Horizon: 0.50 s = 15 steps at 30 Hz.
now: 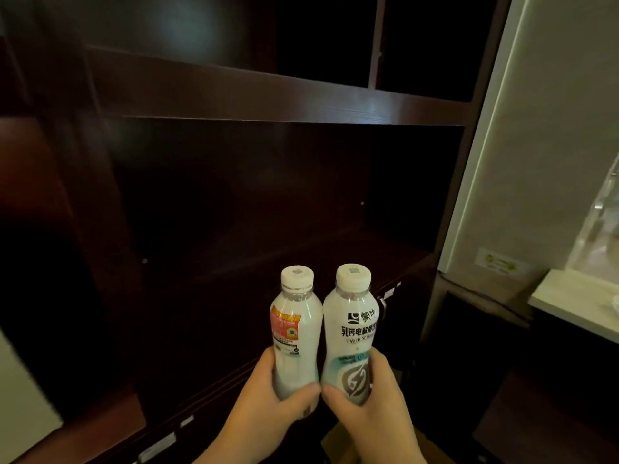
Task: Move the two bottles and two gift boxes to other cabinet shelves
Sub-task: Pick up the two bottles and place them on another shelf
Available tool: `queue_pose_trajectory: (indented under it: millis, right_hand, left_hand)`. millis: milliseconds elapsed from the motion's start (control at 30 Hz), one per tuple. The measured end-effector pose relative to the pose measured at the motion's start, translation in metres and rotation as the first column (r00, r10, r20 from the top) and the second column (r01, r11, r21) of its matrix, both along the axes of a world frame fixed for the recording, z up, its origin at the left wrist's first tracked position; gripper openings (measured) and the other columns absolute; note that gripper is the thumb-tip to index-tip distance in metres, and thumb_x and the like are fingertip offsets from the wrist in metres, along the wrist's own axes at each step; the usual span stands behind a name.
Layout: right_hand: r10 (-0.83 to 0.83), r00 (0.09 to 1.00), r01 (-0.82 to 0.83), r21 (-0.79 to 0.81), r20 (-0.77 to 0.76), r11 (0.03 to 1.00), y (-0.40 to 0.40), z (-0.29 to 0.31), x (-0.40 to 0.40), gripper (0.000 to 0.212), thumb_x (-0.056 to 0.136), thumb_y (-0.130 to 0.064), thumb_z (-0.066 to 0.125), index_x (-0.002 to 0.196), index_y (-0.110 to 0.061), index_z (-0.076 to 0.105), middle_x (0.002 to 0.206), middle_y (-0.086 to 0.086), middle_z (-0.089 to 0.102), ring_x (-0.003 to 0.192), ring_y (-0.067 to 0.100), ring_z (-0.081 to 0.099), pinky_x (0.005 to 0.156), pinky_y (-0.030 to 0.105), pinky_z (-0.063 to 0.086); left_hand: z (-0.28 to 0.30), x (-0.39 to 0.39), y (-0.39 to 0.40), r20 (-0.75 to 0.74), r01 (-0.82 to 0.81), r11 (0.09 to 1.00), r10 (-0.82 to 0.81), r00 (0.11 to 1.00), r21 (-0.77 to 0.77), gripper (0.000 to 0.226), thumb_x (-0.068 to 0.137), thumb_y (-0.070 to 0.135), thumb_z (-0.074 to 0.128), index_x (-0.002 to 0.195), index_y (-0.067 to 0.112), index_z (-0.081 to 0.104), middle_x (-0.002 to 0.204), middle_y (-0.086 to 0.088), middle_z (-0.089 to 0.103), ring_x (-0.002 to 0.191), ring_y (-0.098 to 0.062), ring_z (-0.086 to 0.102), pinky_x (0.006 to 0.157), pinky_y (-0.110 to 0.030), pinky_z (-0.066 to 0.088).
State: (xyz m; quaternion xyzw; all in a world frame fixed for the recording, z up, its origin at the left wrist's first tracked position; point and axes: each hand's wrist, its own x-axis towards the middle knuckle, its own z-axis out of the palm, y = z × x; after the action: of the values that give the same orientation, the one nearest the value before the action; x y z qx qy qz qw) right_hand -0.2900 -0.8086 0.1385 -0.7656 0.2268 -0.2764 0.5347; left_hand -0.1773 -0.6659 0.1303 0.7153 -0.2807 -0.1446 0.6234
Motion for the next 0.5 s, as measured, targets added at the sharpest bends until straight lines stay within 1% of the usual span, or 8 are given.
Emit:
queue_pose_trajectory:
  millis: [67, 133, 233, 300, 400, 433, 500]
  right_hand:
    - [0.018, 1.0, -0.018, -0.01, 0.008, 1.0, -0.034, -0.006, 0.025, 0.08, 0.057, -0.046, 0.085, 0.127, -0.044, 0.049, 0.118, -0.015, 0.064, 0.104, -0.002, 0.064, 0.085, 0.026, 0.057]
    - [0.025, 1.0, -0.025, -0.043, 0.004, 0.999, -0.068, -0.012, 0.052, 0.074, 0.059, -0.048, 0.085, 0.121, -0.054, 0.046, 0.118, -0.017, 0.063, 0.104, -0.003, 0.064, 0.083, 0.025, 0.057]
    - [0.021, 1.0, -0.02, -0.103, 0.006, 0.995, -0.12, -0.017, 0.095, 0.065, 0.06, -0.05, 0.084, 0.111, -0.062, 0.045, 0.115, -0.016, 0.064, 0.103, -0.004, 0.064, 0.08, 0.022, 0.057]
    - [0.015, 1.0, -0.014, -0.124, 0.007, 0.992, -0.154, -0.019, 0.126, 0.065, 0.057, -0.054, 0.082, 0.11, -0.06, 0.046, 0.115, -0.017, 0.063, 0.102, -0.006, 0.063, 0.077, 0.018, 0.056]
    - [0.03, 0.999, -0.027, -0.131, 0.025, 0.991, -0.195, -0.022, 0.162, 0.063, 0.057, -0.054, 0.081, 0.107, -0.062, 0.043, 0.112, -0.02, 0.061, 0.101, -0.009, 0.061, 0.072, 0.011, 0.053]
    - [0.038, 0.999, -0.035, -0.133, 0.024, 0.99, -0.209, -0.023, 0.175, 0.064, 0.059, -0.052, 0.082, 0.108, -0.061, 0.043, 0.112, -0.02, 0.061, 0.101, -0.008, 0.061, 0.072, 0.012, 0.053]
    - [0.068, 0.997, -0.065, -0.141, 0.02, 0.988, -0.233, -0.026, 0.195, 0.067, 0.065, -0.045, 0.085, 0.115, -0.056, 0.042, 0.115, -0.018, 0.062, 0.102, -0.007, 0.061, 0.075, 0.016, 0.055]
  left_hand:
    - [-0.006, 0.025, -0.032, -0.027, 0.002, 1.0, -0.002, 1.0, -0.013, 0.061, 0.07, 0.03, 0.091, 0.12, 0.038, 0.057, 0.108, 0.024, 0.073, 0.102, -0.001, 0.07, 0.076, -0.016, 0.056]
    - [-0.013, 0.052, -0.066, -0.025, -0.009, 1.0, 0.008, 1.0, -0.016, 0.058, 0.073, 0.026, 0.09, 0.119, 0.039, 0.057, 0.108, 0.024, 0.073, 0.102, 0.001, 0.069, 0.074, -0.014, 0.056]
    - [-0.022, 0.093, -0.116, -0.007, -0.034, 0.999, 0.034, 0.999, -0.025, 0.06, 0.073, 0.027, 0.09, 0.122, 0.039, 0.057, 0.111, 0.017, 0.074, 0.104, 0.0, 0.069, 0.079, -0.022, 0.058]
    - [-0.026, 0.122, -0.15, -0.001, -0.031, 0.999, 0.031, 1.0, -0.038, 0.06, 0.075, 0.028, 0.089, 0.123, 0.04, 0.056, 0.114, 0.023, 0.072, 0.105, -0.001, 0.069, 0.079, -0.022, 0.058]
    - [-0.027, 0.156, -0.19, -0.001, -0.058, 0.998, 0.058, 0.998, -0.021, 0.056, 0.075, 0.028, 0.088, 0.117, 0.044, 0.055, 0.11, 0.031, 0.07, 0.102, 0.003, 0.068, 0.073, -0.014, 0.056]
    - [-0.028, 0.168, -0.205, 0.002, -0.071, 0.997, 0.071, 0.997, -0.011, 0.055, 0.075, 0.029, 0.088, 0.116, 0.046, 0.055, 0.11, 0.03, 0.07, 0.101, 0.004, 0.068, 0.072, -0.014, 0.056]
    - [-0.03, 0.186, -0.228, -0.001, -0.102, 0.995, 0.102, 0.995, 0.013, 0.054, 0.075, 0.03, 0.087, 0.114, 0.048, 0.053, 0.108, 0.019, 0.074, 0.099, 0.006, 0.068, 0.071, -0.012, 0.055]
